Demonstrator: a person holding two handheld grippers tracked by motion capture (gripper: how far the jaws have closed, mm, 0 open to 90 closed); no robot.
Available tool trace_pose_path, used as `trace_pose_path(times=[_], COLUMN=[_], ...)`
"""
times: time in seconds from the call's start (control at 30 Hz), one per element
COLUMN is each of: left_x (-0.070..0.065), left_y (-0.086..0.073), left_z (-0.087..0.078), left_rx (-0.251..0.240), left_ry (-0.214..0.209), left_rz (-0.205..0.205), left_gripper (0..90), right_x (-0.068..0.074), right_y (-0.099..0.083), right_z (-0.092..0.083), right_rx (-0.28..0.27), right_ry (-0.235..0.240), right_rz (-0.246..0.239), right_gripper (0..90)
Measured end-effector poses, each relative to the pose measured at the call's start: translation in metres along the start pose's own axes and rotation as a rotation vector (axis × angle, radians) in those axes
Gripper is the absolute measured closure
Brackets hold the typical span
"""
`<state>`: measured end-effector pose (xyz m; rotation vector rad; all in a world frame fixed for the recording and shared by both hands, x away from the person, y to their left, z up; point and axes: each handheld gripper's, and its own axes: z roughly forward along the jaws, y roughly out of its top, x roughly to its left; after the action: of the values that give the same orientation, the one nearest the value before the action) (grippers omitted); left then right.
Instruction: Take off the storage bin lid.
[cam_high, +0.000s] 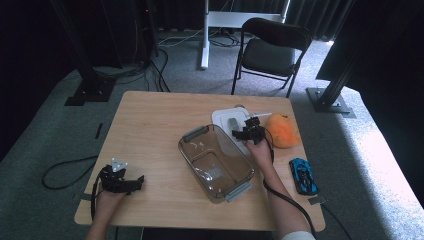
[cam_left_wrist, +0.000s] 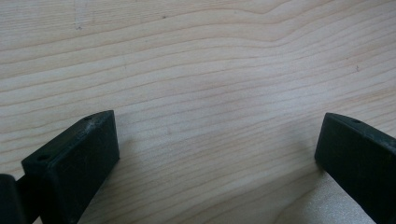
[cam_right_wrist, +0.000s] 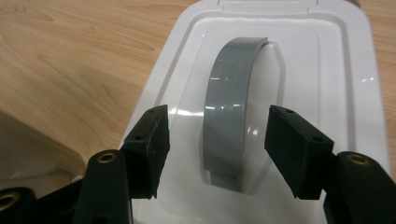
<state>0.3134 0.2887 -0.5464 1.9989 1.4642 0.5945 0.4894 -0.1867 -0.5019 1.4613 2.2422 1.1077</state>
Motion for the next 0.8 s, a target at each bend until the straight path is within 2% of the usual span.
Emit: trace_pose_path(times=[0.23, 0.37, 0.43, 0.47, 0.77, 0.8], left_x=[0.000, 0.000, 0.000, 0.000, 0.000, 0.000], left_y=[0.000, 0.000, 0.000, 0.000, 0.000, 0.000], left_z=[0.000, 0.000, 0.000, 0.000, 0.000, 0.000], left_rx=[0.000, 0.000, 0.000, 0.000, 0.000, 0.000], left_ry=[0.000, 0.000, 0.000, 0.000, 0.000, 0.000], left_rz=[0.000, 0.000, 0.000, 0.000, 0.000, 0.000], left_gripper=[0.2, 0.2, 0.2, 0.1, 0.1, 0.1], right_x=[-0.004, -0.006, -0.006, -0.007, -0.011, -0.013], right_y=[-0.001, -0.001, -0.001, 0.000, 0.001, 0.001], right_z=[-0.016, -0.025, -0.029, -0.031, -0.051, -0.057], right_rx=[-0.014, -0.032, -0.039, -0.036, -0.075, -0.090], right_ry=[0.023, 0.039, 0.031, 0.046, 0.029, 0.010], right_rz=[-0.014, -0.019, -0.022, -0.015, -0.026, -0.021], right_gripper=[29.1, 27.1, 25.5, 25.5, 25.5, 25.4])
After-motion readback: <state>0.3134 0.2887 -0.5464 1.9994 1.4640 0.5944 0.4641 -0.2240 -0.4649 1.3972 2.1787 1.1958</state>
